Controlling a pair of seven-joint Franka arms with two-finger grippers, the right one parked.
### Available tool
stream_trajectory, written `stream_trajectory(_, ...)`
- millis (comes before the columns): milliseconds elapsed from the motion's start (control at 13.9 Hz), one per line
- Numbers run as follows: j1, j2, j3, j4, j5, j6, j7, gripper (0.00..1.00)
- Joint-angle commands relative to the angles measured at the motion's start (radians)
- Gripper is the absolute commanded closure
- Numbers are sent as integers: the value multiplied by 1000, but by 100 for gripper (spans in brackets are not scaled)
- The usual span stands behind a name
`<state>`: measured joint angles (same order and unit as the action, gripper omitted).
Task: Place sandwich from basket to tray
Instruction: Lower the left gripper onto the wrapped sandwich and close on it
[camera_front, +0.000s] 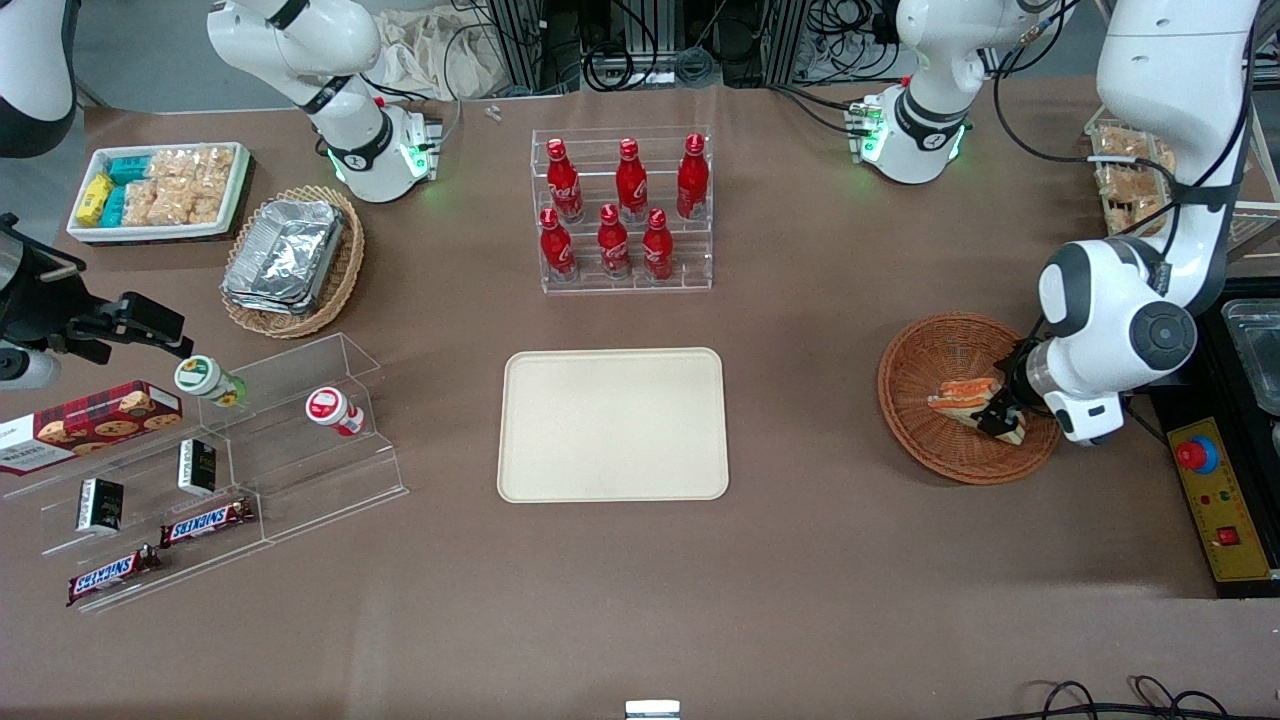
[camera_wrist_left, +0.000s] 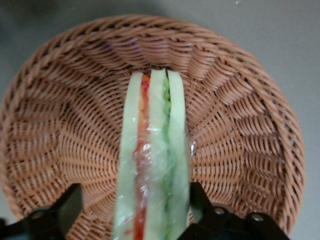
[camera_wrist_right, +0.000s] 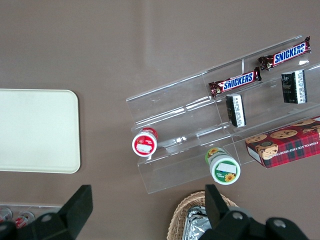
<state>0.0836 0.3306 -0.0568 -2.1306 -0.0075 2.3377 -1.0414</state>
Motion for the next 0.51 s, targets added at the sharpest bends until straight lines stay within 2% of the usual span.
stream_trajectory(0, -1, 5, -6, -12, -6, 46, -51, 88)
stream_trajectory(72, -1, -8, -6, -11, -6, 32, -51, 100)
stream_trajectory(216, 2, -100, -6, -5, -3, -90, -28, 100)
stream_trajectory(433, 1, -217, -6, 125, -5, -408, 99, 100)
